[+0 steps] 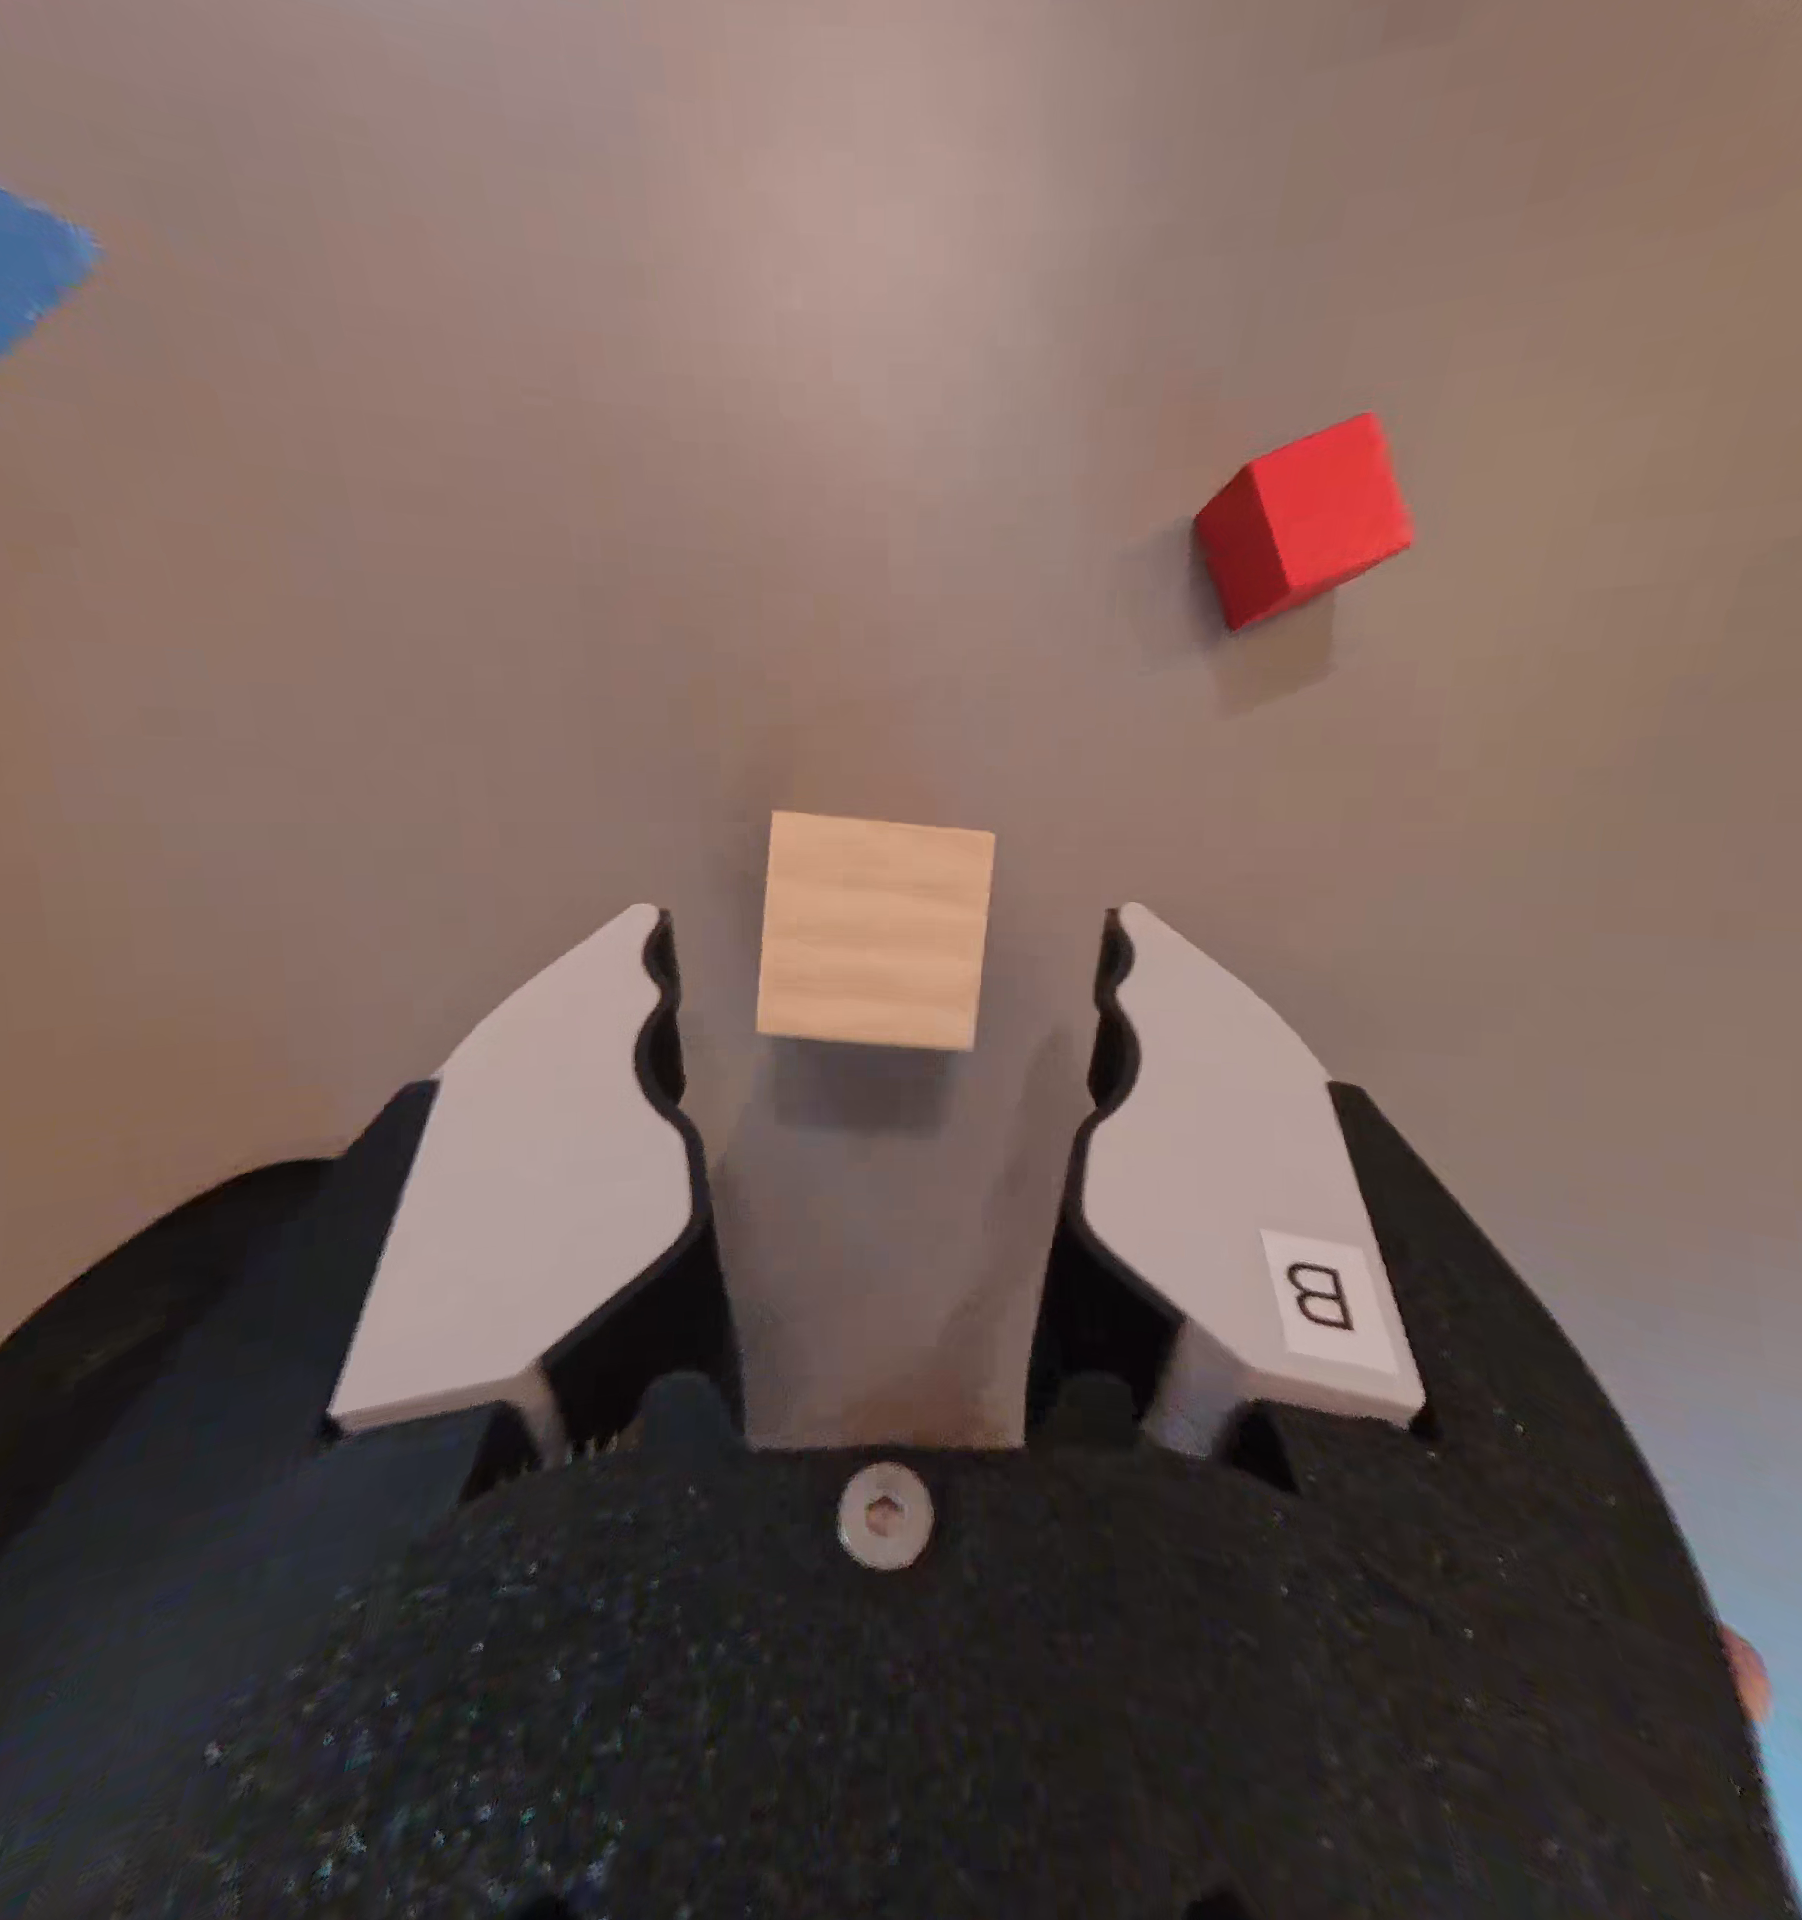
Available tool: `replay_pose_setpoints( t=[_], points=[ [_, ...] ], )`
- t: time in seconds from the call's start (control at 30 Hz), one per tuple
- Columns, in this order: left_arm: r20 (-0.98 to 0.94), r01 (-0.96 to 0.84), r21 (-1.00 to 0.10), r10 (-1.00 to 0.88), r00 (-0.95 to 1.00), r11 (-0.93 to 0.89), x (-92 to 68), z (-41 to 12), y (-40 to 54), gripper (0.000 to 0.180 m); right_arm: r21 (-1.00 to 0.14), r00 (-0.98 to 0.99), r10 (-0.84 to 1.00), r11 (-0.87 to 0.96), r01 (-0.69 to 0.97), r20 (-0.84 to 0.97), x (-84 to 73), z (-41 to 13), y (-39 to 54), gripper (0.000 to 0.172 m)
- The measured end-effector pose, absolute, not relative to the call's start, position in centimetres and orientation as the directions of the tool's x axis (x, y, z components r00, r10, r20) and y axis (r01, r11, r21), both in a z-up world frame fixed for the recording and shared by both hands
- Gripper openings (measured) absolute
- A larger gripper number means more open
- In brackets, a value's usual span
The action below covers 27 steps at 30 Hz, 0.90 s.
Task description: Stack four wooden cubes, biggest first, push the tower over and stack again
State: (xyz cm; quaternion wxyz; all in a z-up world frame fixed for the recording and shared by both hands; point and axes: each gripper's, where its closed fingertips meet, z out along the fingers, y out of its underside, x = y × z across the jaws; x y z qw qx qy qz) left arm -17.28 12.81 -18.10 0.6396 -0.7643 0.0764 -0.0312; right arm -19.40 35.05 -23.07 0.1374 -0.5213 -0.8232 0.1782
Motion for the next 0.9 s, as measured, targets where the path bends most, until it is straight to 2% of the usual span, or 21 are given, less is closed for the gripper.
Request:
replay_pose_setpoints(
  t=[0.07, 0.13, 0.23, 0.37, 0.5, 0.63, 0.9],
  points=[
    [-0.051, -0.077, -0.983, -0.156, 0.986, -0.169, -17.3, -18.1, 12.8, 0.126, -0.385, -0.428, 0.903, 0.413, 0.826, 0.051, -19.4, -24.3, 35.2, 0.067],
    [-0.053, -0.079, -0.982, -0.157, 0.986, -0.170, -17.3, -18.1, 12.8, 0.126, -0.354, -0.459, 0.886, 0.448, 0.821, 0.058, -19.2, -25.1, 35.4, 0.045],
    [-0.051, -0.078, -0.982, -0.156, 0.986, -0.171, -17.3, -18.1, 12.8, 0.126, -0.370, -0.554, 0.830, 0.536, 0.759, 0.065, -18.5, -24.0, 35.3, 0.045],
    [-0.052, -0.079, -0.982, -0.156, 0.986, -0.172, -17.3, -18.1, 12.8, 0.126, -0.432, -0.722, 0.689, 0.670, 0.604, 0.059, -15.4, -20.0, 35.5, 0.045],
    [-0.052, -0.080, -0.981, -0.156, 0.986, -0.176, -17.3, -18.2, 12.8, 0.126, -0.383, -0.863, 0.499, 0.815, 0.435, 0.083, -9.7, -16.7, 38.5, 0.045],
    [-0.054, -0.081, -0.981, -0.155, 0.986, -0.178, -17.3, -18.2, 12.9, 0.126, -0.366, -0.868, 0.493, 0.818, 0.443, 0.052, -6.0, -15.5, 42.2, 0.045],
    [-0.052, -0.081, -0.980, -0.156, 0.986, -0.182, -17.3, -18.3, 12.9, 0.126, -0.325, -0.879, 0.474, 0.839, 0.437, 0.041, -4.1, -18.6, 45.5, 0.045]
  ],
)
